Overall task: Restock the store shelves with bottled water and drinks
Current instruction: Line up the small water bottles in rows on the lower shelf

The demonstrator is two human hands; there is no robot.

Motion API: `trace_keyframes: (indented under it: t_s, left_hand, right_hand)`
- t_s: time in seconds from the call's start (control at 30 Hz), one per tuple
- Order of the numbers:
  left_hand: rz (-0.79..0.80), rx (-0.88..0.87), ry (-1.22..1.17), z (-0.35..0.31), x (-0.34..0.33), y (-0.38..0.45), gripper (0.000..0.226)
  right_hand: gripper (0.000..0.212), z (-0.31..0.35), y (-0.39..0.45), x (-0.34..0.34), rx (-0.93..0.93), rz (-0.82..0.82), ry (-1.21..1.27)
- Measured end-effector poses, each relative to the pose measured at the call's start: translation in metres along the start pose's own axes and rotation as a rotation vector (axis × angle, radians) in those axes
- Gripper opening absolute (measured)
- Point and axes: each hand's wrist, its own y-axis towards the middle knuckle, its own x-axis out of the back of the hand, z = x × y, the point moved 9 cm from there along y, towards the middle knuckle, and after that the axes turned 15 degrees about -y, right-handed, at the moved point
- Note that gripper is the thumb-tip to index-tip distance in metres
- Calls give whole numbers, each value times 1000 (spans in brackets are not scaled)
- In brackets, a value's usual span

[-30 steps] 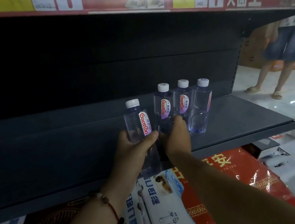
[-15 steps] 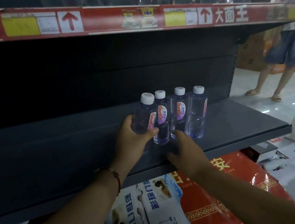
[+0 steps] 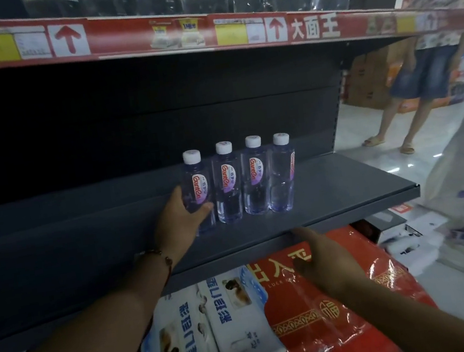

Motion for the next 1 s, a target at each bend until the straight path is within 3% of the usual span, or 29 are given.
trace_keyframes:
  t_s: [0.27,0.37,0.47,0.7,1.0]
  left_hand:
    - [70,91,162,-1,-18,-5,63]
    - [101,67,519,0,-24,-35,86]
    - [350,-37,917,-21,-77,-101,90]
    - [848,-311,707,-82,-216,-244,87]
    - [1239,-517,607,-122,-341,-381,85]
  right_hand:
    - [73,-45,-27,21,-10,19,-247]
    - [72,-64,-48,28,-44,51,-332]
    - [71,-81,-71,39,-90,39,-374]
    - [72,-124,-174,74,-262,97,-474]
    - [78,-252,-342,107,-710,224,-422]
